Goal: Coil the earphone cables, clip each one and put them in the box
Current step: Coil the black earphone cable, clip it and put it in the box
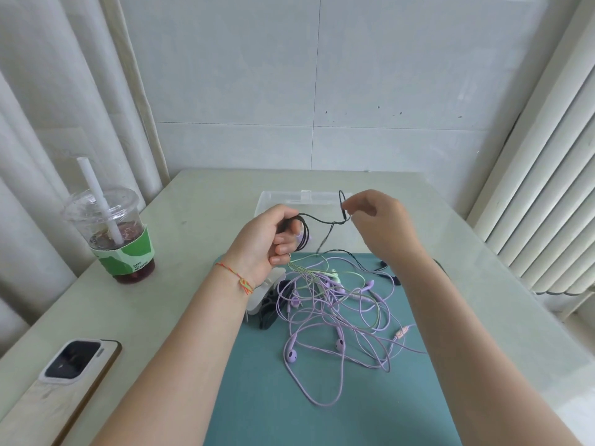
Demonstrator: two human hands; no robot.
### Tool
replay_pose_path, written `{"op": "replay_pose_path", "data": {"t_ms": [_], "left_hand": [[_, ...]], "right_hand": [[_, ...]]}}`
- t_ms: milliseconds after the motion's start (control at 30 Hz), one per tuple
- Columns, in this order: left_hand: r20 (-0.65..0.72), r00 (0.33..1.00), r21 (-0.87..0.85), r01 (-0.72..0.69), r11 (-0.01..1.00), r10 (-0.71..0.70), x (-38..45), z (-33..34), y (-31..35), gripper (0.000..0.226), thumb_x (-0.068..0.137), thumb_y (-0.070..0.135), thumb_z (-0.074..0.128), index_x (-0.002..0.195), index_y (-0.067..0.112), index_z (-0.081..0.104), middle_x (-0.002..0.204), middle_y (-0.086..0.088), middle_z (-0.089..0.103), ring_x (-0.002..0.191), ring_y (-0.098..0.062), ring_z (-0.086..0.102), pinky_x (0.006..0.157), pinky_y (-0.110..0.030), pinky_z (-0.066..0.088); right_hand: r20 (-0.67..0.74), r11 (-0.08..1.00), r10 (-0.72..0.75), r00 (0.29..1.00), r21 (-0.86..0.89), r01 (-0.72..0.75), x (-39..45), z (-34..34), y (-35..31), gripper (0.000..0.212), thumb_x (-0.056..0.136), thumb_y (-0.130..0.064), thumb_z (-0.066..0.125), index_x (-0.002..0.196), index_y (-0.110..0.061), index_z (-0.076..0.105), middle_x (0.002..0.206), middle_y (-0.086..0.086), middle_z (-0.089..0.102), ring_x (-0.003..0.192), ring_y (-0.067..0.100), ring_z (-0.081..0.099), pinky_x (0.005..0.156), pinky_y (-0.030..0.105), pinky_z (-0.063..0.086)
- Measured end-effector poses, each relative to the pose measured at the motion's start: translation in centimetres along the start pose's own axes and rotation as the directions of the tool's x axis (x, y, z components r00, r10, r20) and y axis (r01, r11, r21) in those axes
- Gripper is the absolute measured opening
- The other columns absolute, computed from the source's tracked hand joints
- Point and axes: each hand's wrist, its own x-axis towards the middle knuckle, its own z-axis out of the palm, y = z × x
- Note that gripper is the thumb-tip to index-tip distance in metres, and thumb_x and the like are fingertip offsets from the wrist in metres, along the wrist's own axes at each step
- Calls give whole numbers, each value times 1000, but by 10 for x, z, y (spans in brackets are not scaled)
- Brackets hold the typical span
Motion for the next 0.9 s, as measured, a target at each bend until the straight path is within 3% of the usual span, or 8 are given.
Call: {"op": "replay_pose_path", "data": {"t_ms": [167,267,433,533,667,733,800,900], "left_hand": [[93,994,-48,-46,998,50,-4,2,3,38,91,23,43,54,16,48,47,7,18,40,-9,20,40,-21,10],[124,988,-132,-79,988,96,-6,3,6,40,89,21,40,51,15,45,45,7,18,41,-10,18,41,-20,11],[104,987,-221,-97,970,122,-6,2,7,42,88,20,38,47,16,44,42,7,18,40,-10,16,41,-20,9],[-8,990,-284,-135,949,139,-3,-1,7,36,86,21,39,51,17,41,43,7,16,39,-9,15,40,-20,8],[-269,956,-96,-145,985,115,2,-7,3,31,85,21,43,55,17,39,43,7,17,38,-11,15,40,-19,10],[-357,929,35,-94,995,100,5,-9,0,30,84,22,47,55,18,42,44,7,18,39,-12,14,45,-21,9],[-391,917,120,-35,992,79,7,-9,-3,28,84,22,48,57,16,45,43,7,18,41,-13,14,45,-20,9],[-422,905,132,-3,991,59,12,-13,-6,26,85,20,48,60,15,46,40,8,20,40,-12,15,42,-17,9]], "right_hand": [[252,998,-34,967,-47,48,-3,2,2,39,86,-9,49,115,-32,62,99,1,61,70,18,56,52,24,44],[347,970,-11,938,-224,95,-2,6,7,40,85,-9,51,112,-37,63,98,4,59,72,16,54,58,22,43],[320,949,-38,947,-284,134,-3,6,6,23,88,-11,56,94,-26,72,84,-6,64,63,5,49,53,10,37],[287,962,-50,957,-245,123,-1,4,6,20,90,-13,58,95,-26,73,83,-8,64,61,7,50,49,9,36],[157,990,-86,984,-98,103,0,-1,4,26,88,-6,56,96,-25,70,84,-8,71,78,7,64,65,7,42],[107,996,-90,990,20,88,0,-2,3,22,88,-7,55,96,-25,67,84,-7,74,81,8,69,73,19,50],[72,993,-90,993,88,84,-1,-4,1,17,89,-10,56,95,-22,66,81,-6,74,77,7,70,73,27,53],[47,994,-94,994,59,91,-2,-6,-2,9,91,-14,58,93,-18,65,69,-6,70,59,3,62,63,20,47]]}}
